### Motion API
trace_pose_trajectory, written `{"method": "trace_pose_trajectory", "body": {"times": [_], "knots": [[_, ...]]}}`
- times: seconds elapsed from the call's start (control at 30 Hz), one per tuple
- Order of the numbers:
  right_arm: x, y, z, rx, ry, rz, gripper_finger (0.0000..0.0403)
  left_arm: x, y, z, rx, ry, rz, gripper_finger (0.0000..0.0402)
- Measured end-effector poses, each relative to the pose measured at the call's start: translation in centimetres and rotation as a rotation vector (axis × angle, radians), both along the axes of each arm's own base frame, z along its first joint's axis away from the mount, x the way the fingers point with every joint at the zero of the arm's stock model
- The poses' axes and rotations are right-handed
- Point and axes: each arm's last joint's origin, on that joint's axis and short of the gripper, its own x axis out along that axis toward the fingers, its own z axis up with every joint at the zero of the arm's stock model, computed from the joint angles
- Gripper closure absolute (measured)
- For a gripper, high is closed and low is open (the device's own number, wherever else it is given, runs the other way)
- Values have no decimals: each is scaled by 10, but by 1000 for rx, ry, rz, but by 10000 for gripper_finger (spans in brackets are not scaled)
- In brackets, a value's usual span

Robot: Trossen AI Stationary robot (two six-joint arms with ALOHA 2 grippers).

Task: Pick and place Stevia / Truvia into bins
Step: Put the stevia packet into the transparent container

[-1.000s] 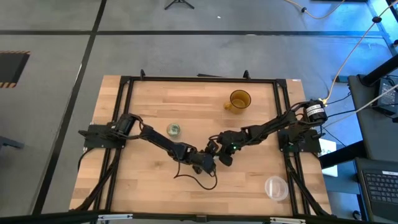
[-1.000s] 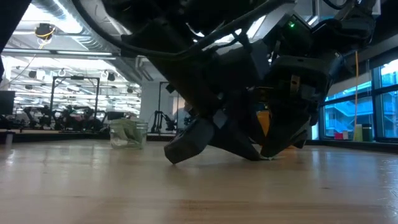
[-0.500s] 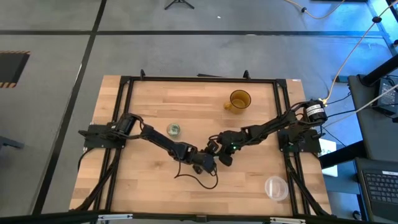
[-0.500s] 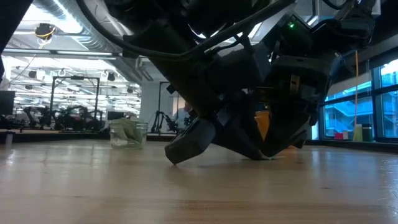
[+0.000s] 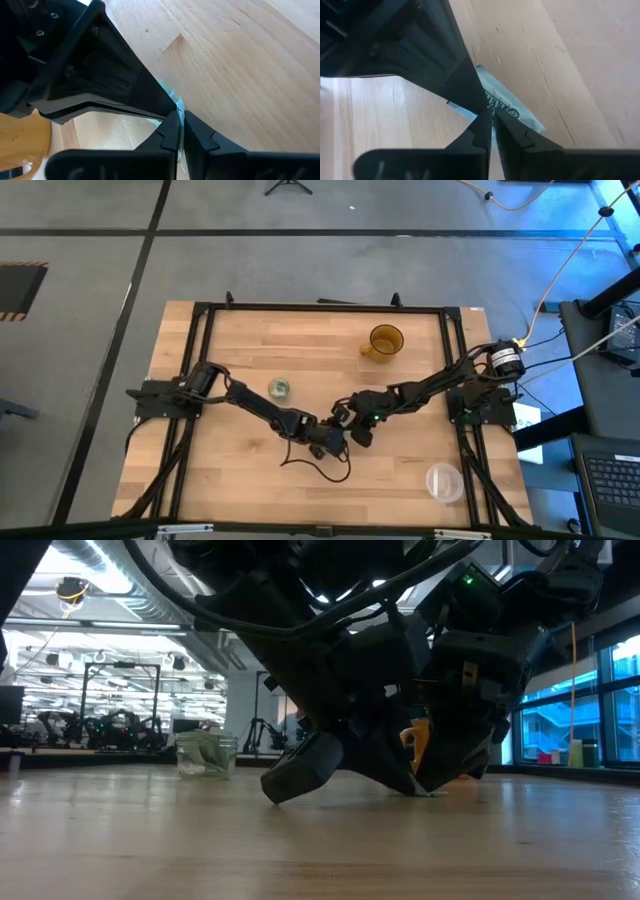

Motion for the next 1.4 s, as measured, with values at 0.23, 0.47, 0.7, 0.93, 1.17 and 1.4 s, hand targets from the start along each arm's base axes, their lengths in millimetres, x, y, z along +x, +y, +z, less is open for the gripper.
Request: {"method": "trace_pose_trajectory", "body": {"times": [0.23,0.47,0.7,0.93,1.17,1.4], "knots": [[0,1,13,-4,-71,53,323,-5,-5,1,17,7,44,396],[-12,-11,48,-66,-103,-36,255,-16,-3,20,-44,21,158,396],[-25,-22,85,-93,-218,-39,242,-39,14,89,-215,6,296,397],[-28,-26,97,-116,-278,-35,242,-80,37,174,-684,-9,395,396],[-28,-26,97,-134,-283,-19,242,-133,76,213,-695,55,572,396],[-28,-27,97,-134,-283,-20,242,-152,104,196,-580,202,667,396]]}}
